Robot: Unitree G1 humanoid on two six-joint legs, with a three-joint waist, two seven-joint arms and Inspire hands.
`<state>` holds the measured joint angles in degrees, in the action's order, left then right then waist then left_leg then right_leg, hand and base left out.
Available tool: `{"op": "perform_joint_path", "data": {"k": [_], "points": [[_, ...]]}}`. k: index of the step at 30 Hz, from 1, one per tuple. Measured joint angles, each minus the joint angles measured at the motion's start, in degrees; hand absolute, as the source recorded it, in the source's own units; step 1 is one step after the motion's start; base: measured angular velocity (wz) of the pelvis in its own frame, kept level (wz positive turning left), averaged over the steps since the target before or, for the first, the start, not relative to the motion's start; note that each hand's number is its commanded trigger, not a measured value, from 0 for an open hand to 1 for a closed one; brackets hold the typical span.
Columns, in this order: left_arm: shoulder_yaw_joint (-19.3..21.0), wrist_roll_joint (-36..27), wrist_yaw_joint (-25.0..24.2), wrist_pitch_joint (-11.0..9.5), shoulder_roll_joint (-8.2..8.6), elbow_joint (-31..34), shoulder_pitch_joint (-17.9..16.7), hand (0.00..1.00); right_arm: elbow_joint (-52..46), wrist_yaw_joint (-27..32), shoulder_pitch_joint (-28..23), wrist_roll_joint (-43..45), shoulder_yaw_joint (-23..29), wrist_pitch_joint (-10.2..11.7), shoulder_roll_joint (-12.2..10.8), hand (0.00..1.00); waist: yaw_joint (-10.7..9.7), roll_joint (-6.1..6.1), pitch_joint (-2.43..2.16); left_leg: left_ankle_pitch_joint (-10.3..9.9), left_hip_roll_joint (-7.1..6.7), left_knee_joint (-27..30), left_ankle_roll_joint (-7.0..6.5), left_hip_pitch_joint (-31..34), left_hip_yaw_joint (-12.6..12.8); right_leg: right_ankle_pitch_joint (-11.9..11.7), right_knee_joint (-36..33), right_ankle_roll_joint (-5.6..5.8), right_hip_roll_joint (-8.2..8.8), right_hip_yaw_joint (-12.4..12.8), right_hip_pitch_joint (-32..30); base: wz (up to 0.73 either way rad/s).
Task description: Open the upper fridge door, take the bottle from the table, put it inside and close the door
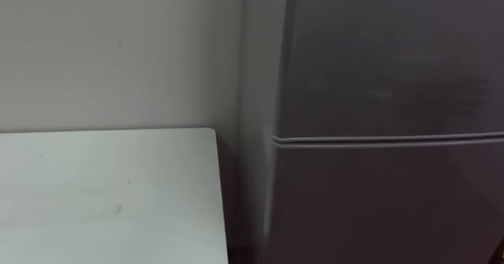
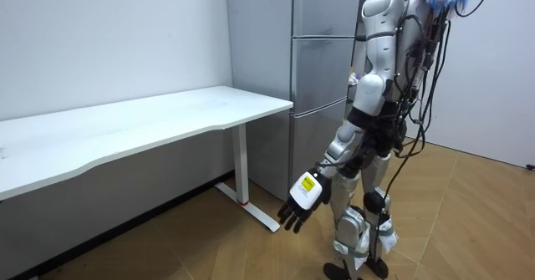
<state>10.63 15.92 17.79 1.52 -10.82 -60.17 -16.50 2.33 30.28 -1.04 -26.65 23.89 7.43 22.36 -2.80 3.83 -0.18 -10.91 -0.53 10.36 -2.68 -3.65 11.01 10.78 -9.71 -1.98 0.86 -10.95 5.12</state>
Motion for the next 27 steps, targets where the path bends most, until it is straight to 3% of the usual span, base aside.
{"op": "perform_joint_path", "data": {"k": [4, 9, 16, 19, 24, 27], "points": [[0.58, -0.07, 1.76, -0.68, 0.0, 0.87, -0.08, 0.0, 2.46, 2.27, -4.79, -3.32, 1.3, 0.01, -0.05, 0.0, -0.29, -0.33, 0.07, 0.01, -0.07, -0.61, 0.01, -0.11, 0.06, 0.01, 0.06, 0.01, -0.01, 0.14, 0.08, 0.0], [0.53, -0.3, 2.51, -0.65, 0.01, 2.02, -0.61, 0.0, 9.82, 3.58, -7.21, -10.33, 1.59, -0.09, -0.94, 0.0, -0.38, -0.8, 0.14, 0.01, -0.13, -0.86, 0.01, -0.11, 0.09, 0.15, -0.04, 0.11, 0.03, 0.16, -0.01, 0.0], [0.22, -2.93, 2.94, -0.59, 0.94, 1.94, -0.44, 0.0, 19.39, 4.19, -12.2, -15.86, 0.22, -0.29, -7.69, 0.0, -0.5, -1.26, 0.02, -0.01, -0.17, -0.89, 0.01, -0.05, 0.04, 0.34, 0.13, 0.17, 0.09, -0.09, -0.11, 0.02], [0.1, -3.02, 2.94, -0.61, 1.55, 1.94, -0.56, 0.0, 23.41, 4.51, -13.58, -15.63, -0.71, -0.56, -9.33, 0.0, -0.38, -2.17, -0.15, -0.02, -0.23, -0.98, -0.02, -0.05, 0.08, 0.34, 0.08, 0.19, 0.13, 0.02, -0.15, 0.0], [-0.33, -4.13, 2.95, -0.8, 2.05, 1.92, -0.6, 0.0, 33.7, 4.26, -13.61, -12.79, -4.96, -0.78, -10.32, 0.0, -0.7, -2.51, -0.12, -0.04, -0.22, -0.92, 0.01, -0.09, -0.09, 0.65, 0.05, 0.14, 0.14, -0.01, -0.13, 0.02], [-0.93, -5.18, 2.95, -0.79, 2.54, 1.8, -1.22, 0.0, 38.23, 3.78, -13.64, -11.87, -5.31, -1.44, -12.05, 0.0, -0.7, -2.66, -0.08, -0.06, -0.21, -0.86, 0.03, -0.2, -0.11, 0.69, -0.06, 0.13, 0.14, 0.04, -0.11, 0.0]]}}
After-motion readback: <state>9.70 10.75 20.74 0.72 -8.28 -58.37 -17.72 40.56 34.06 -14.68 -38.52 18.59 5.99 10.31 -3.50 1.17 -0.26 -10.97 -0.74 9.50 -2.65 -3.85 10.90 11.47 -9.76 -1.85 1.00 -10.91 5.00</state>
